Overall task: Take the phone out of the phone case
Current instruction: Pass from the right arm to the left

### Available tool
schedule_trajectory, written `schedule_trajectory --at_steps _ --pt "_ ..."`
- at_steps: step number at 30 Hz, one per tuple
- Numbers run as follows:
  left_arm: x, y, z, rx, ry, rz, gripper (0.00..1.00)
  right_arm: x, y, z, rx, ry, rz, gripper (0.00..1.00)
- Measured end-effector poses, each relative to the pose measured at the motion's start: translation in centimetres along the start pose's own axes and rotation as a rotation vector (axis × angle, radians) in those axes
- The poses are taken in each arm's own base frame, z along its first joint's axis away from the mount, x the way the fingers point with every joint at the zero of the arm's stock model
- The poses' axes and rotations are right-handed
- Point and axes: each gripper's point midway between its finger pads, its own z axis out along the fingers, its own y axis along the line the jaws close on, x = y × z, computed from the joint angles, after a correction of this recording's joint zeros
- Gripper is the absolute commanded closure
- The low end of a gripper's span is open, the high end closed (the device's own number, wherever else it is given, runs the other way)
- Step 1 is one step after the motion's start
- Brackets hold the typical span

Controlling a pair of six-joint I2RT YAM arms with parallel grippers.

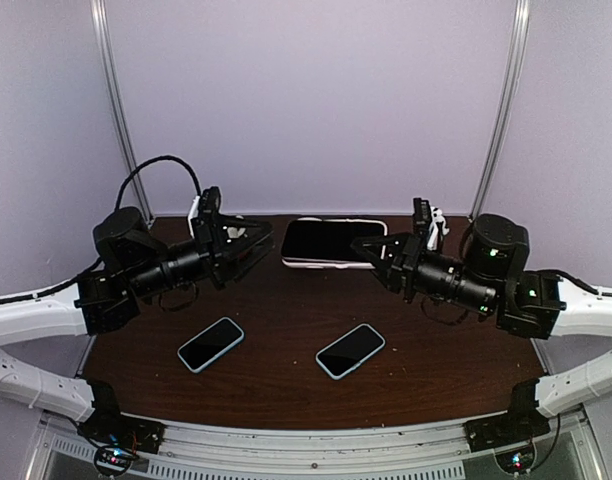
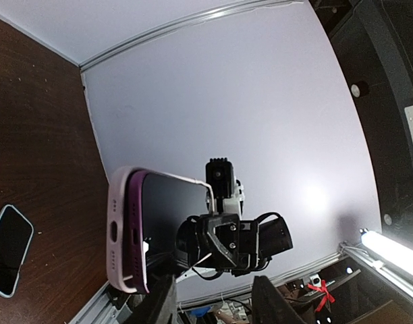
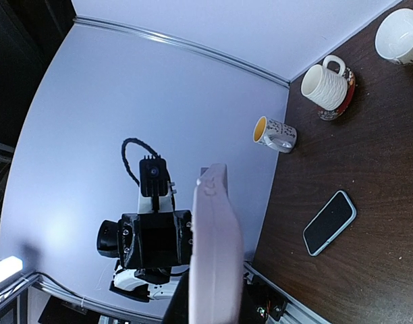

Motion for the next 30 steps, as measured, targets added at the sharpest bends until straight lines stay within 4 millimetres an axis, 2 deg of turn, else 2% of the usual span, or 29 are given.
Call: schedule_trajectory --at_steps 6,19,30 --pt "0.5 0.2 0.6 0.014 0.008 -0.038 0.6 0.4 0.6 0.2 -0.046 0.018 0.022 1.0" --pt "0.2 -0.5 -0.3 0.028 -0.012 -0.035 0.59 0.5 1.9 0.1 -0.101 0.034 0.026 1.0" --pt "0.7 -0.1 0.0 0.021 0.009 -0.036 0.59 1.3 2.0 0.4 -0.111 0.073 0.024 1.0"
